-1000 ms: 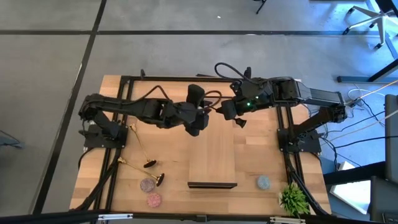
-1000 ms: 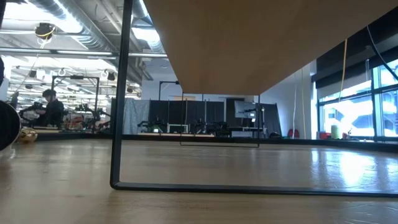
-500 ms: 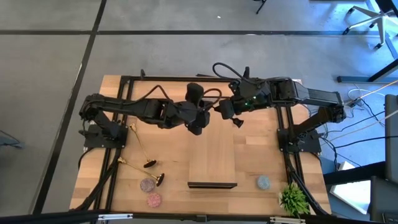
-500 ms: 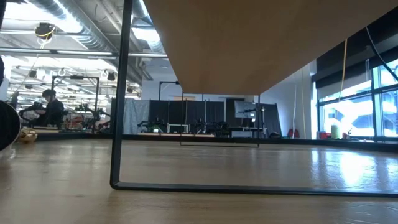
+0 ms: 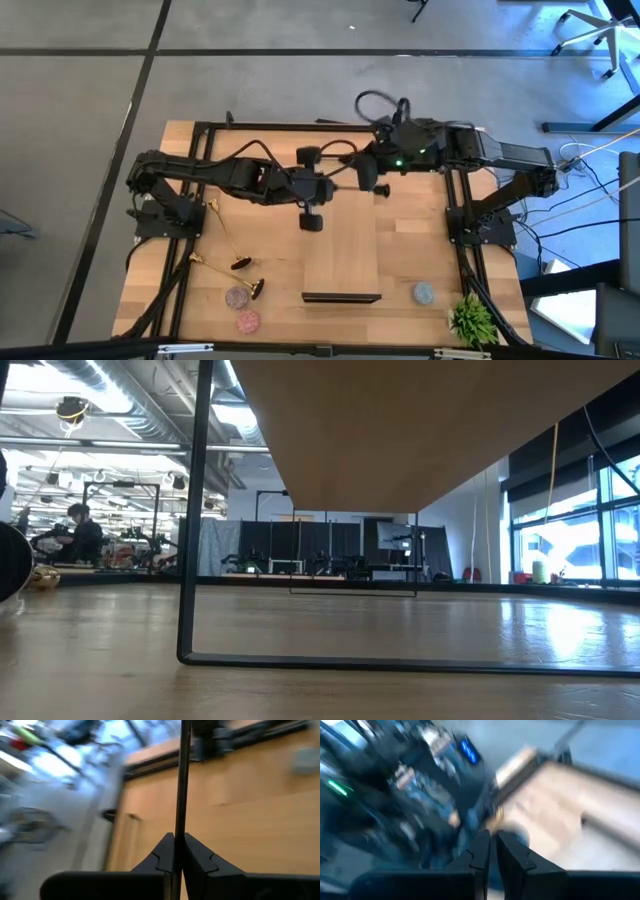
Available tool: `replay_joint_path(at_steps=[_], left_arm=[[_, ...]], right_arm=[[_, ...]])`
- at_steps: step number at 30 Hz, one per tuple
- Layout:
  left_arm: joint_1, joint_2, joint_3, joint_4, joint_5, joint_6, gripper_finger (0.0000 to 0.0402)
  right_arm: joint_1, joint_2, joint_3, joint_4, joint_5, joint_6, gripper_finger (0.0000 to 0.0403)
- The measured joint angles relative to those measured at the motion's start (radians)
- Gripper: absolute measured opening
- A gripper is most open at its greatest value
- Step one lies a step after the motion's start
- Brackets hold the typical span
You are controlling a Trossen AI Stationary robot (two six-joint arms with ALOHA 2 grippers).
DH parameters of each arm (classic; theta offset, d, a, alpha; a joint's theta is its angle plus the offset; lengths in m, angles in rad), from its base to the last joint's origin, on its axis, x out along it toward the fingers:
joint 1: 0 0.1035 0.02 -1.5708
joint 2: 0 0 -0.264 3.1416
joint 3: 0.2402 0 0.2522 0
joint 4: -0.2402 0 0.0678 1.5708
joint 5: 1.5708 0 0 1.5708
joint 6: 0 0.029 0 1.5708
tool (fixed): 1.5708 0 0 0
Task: Pick & Place candle stick holders
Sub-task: Put the black candleholder on the shelf
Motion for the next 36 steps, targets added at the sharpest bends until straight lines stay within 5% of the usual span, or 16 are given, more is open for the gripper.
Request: replay_joint_path(at_steps=[6, 15, 24, 28, 33, 36], left_arm=[[-0.015, -0.010, 0.000, -0.011, 0.072, -0.171, 0.0012], [-0.034, -0.054, -0.058, 0.108, -0.105, -0.395, 0.0012], [-0.034, -0.236, -0.404, 0.541, -0.258, -0.537, 0.0012], [-0.007, -0.327, -0.655, 0.942, -0.117, -0.548, 0.0012], [0.110, -0.360, -0.931, 1.524, 0.304, -0.511, 0.0012], [0.171, -0.353, -1.018, 1.635, 0.464, -0.368, 0.0012]], right_arm=[[0.004, -0.018, 0.000, 0.113, 0.169, -0.231, 0.0035], [0.011, -0.054, 0.000, 0.282, 0.336, -0.432, 0.0094], [0.101, -0.142, 0.000, 0.315, 0.587, -0.453, 0.0202], [0.177, -0.207, 0.000, 0.307, 0.583, -0.453, 0.0227], [0.279, -0.277, 0.000, 0.241, 0.520, -0.454, 0.0234], [0.321, -0.302, 0.000, 0.182, 0.424, -0.462, 0.0234]])
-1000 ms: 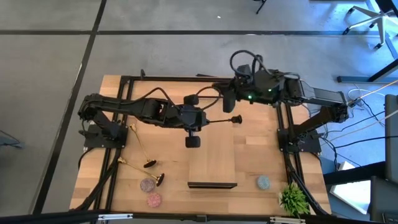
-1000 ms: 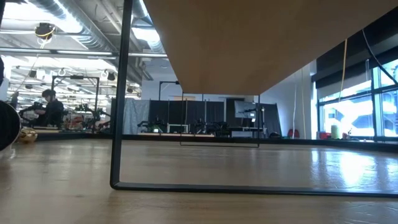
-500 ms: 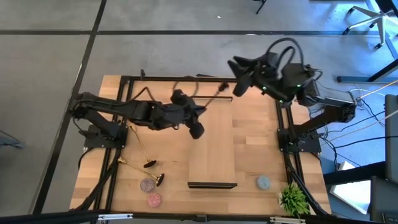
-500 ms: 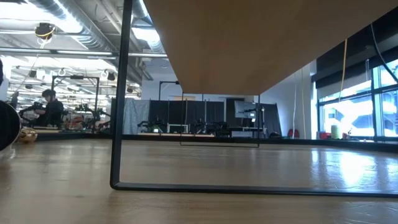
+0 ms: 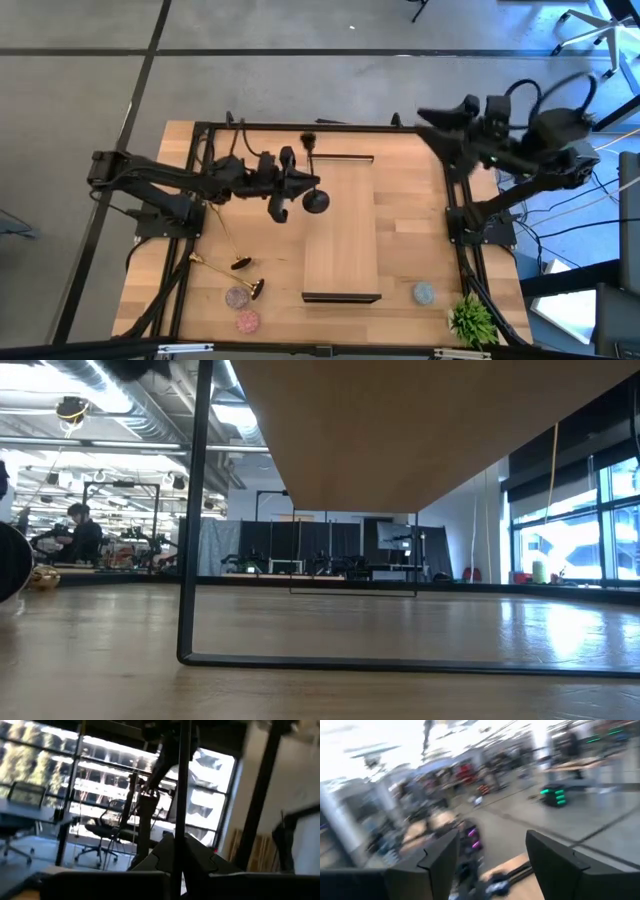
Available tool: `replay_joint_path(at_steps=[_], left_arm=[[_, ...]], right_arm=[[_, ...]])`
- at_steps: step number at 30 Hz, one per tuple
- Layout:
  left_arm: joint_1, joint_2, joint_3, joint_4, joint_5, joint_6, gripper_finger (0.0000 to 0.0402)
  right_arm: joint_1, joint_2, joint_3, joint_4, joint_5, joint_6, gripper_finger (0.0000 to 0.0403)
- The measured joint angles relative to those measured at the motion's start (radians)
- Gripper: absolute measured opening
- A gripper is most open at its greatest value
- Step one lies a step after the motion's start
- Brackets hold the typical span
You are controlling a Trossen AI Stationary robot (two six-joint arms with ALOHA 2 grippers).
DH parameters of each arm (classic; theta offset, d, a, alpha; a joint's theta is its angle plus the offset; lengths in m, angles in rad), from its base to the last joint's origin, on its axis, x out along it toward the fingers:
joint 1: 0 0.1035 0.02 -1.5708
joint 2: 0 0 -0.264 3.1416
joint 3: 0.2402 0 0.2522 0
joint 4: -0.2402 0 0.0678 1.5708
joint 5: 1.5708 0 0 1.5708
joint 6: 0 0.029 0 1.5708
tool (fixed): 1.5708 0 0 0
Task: Pick & Place candle stick holders
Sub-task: Put the black candleholder on the shelf
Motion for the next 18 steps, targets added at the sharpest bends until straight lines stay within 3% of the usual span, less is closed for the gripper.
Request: replay_joint_path(at_steps=[4, 9, 13, 18], left_arm=[[0.050, 0.016, -0.027, -0.053, 0.158, 0.109, 0.0012], [0.060, 0.066, -0.026, -0.017, 0.244, 0.121, 0.0013], [0.044, 0.122, -0.026, 0.034, 0.251, 0.118, 0.0014], [-0.004, 0.198, -0.026, 0.148, 0.211, 0.087, 0.0014]], right_arm=[[0.042, -0.003, 0.000, -0.102, -0.181, 0.010, 0.0234], [0.119, 0.023, 0.000, -0.302, -0.154, 0.153, 0.0234], [0.234, 0.058, 0.000, -0.431, 0.011, 0.251, 0.0234], [0.408, 0.129, 0.000, -0.489, 0.386, 0.314, 0.0234]])
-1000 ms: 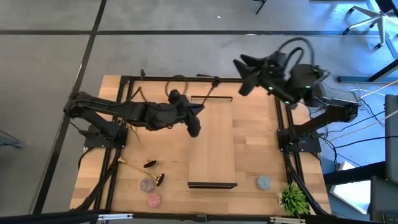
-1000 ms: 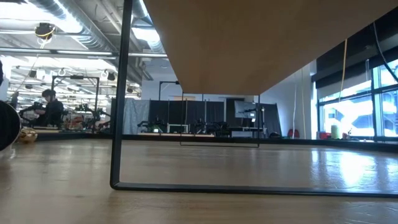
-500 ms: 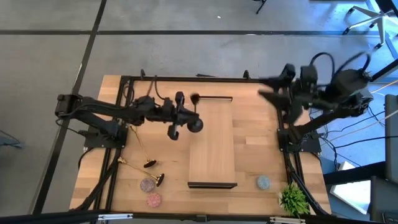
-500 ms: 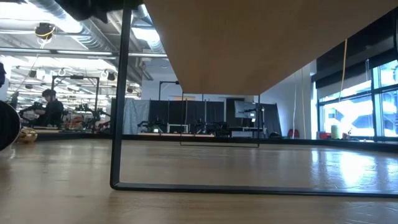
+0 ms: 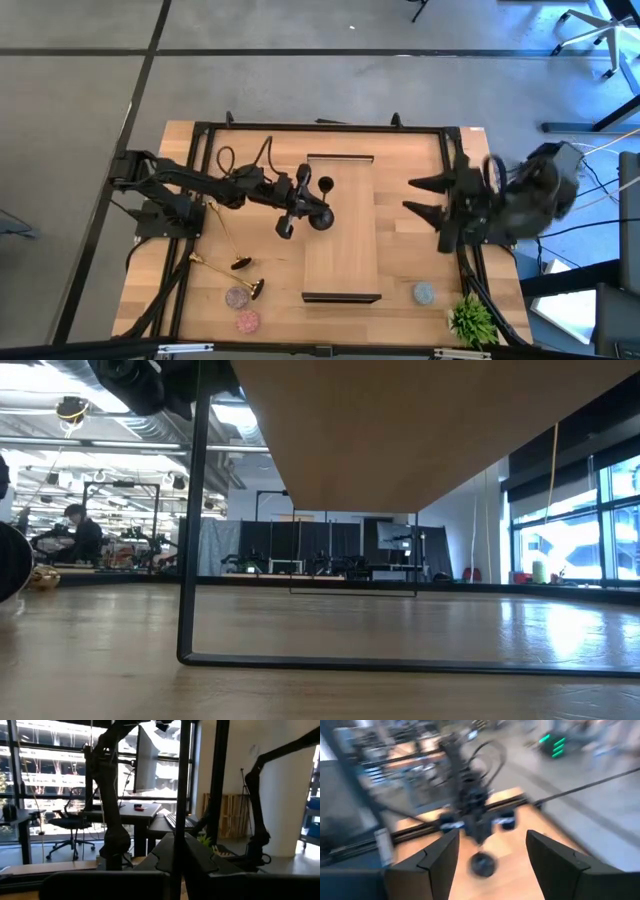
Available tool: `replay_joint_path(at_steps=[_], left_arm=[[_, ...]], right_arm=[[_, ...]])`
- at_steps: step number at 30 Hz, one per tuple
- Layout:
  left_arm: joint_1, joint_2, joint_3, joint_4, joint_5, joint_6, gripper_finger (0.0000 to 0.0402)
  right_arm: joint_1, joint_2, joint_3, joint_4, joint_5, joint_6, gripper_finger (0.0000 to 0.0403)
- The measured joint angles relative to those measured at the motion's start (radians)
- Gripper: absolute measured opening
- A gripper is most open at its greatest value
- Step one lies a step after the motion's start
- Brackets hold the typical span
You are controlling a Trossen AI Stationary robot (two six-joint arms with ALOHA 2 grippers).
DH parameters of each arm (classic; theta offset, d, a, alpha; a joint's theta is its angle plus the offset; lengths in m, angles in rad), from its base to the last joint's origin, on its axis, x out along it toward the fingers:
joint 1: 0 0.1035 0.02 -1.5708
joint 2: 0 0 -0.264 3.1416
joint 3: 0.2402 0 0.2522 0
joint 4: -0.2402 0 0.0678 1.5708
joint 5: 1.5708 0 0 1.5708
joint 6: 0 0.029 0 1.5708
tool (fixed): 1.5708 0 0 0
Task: Pick & Place candle stick holders
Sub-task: Put the black candleholder on the shelf
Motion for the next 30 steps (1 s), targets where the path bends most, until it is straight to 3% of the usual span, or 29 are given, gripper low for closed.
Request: replay_joint_path(at_steps=[3, 5, 12, 17, 20, 30], left_arm=[[-0.016, 0.019, 0.000, 0.012, -0.057, 0.006, 0.0014], [-0.019, 0.031, 0.000, 0.008, -0.063, 0.007, 0.0014], [-0.006, 0.060, 0.000, 0.002, -0.056, -0.011, 0.0015], [0.008, 0.066, -0.007, 0.007, -0.057, -0.020, 0.0015], [0.013, 0.062, -0.016, 0.013, -0.056, -0.049, 0.0015], [-0.020, 0.059, -0.023, 0.047, -0.048, -0.039, 0.0015]], right_arm=[[0.073, 0.051, 0.000, -0.048, 0.243, 0.083, 0.0234], [0.092, 0.081, 0.000, -0.112, 0.335, 0.151, 0.0234], [0.033, 0.145, 0.000, -0.404, 0.270, 0.554, 0.0234], [-0.022, 0.170, 0.000, -0.424, 0.269, 0.666, 0.0234], [-0.044, 0.169, 0.000, -0.342, 0.269, 0.648, 0.0234], [-0.065, 0.170, 0.000, -0.238, 0.183, 0.279, 0.0234]])
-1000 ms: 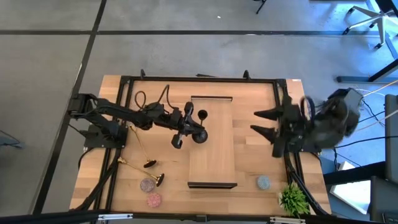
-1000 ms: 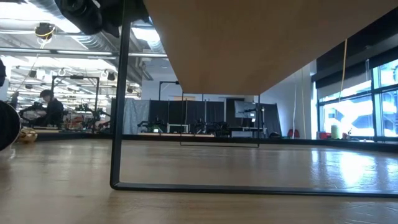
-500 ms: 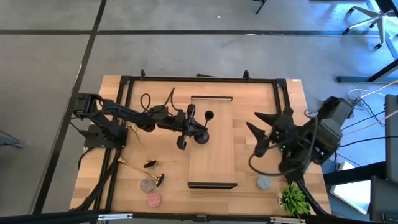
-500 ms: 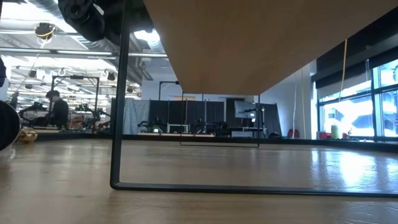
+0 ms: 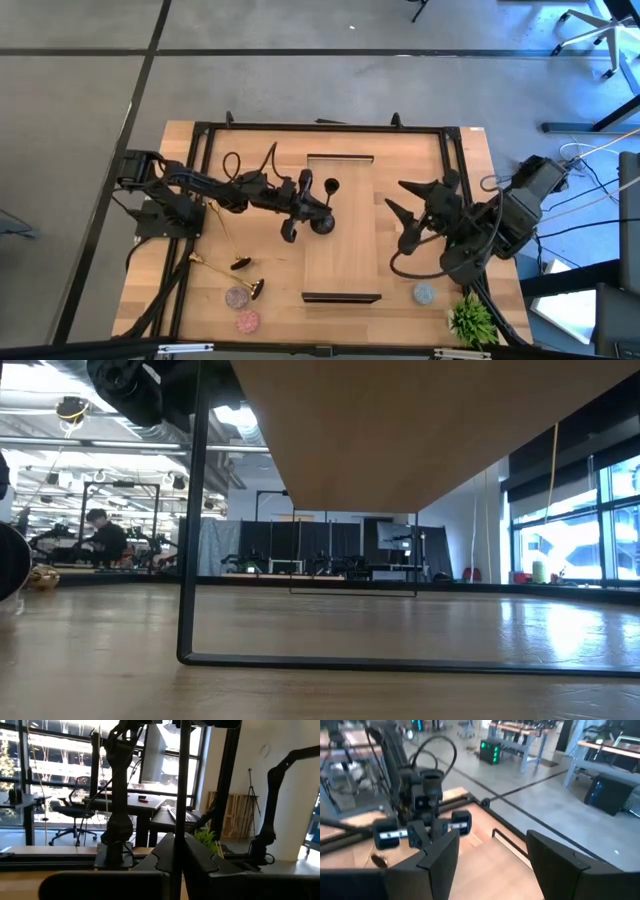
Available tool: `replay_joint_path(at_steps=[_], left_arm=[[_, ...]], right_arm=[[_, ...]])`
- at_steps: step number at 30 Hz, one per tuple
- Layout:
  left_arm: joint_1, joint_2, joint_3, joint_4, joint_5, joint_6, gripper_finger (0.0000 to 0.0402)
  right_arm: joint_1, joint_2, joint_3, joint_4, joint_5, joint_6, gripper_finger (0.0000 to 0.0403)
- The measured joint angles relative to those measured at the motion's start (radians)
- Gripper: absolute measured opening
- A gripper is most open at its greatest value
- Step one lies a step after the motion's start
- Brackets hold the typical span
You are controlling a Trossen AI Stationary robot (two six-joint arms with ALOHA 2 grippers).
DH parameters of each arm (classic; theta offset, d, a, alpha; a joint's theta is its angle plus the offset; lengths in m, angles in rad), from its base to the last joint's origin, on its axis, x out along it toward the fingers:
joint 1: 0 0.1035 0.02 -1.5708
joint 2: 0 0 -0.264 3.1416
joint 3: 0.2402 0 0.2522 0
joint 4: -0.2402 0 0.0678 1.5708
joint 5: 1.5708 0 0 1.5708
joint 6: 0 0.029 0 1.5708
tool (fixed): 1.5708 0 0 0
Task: Pick & Place candle stick holders
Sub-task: Put the black candleholder on the shelf
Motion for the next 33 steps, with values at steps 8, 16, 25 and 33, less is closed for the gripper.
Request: replay_joint_path(at_steps=[8, 16, 25, 33], left_arm=[[-0.003, 0.000, -0.020, 0.002, 0.017, 0.065, 0.0015], [-0.006, 0.033, -0.021, 0.104, 0.053, 0.118, 0.0015], [-0.026, 0.191, -0.023, 0.346, -0.029, 0.042, 0.0015], [-0.030, 0.190, -0.023, 0.334, -0.026, 0.015, 0.0016]], right_arm=[[-0.071, 0.000, 0.000, -0.007, -0.143, -0.006, 0.0234], [-0.111, 0.000, 0.000, -0.007, -0.194, -0.006, 0.0234], [-0.141, 0.000, 0.000, -0.006, -0.197, -0.009, 0.0234], [-0.145, 0.000, 0.000, -0.003, -0.197, -0.009, 0.0234]])
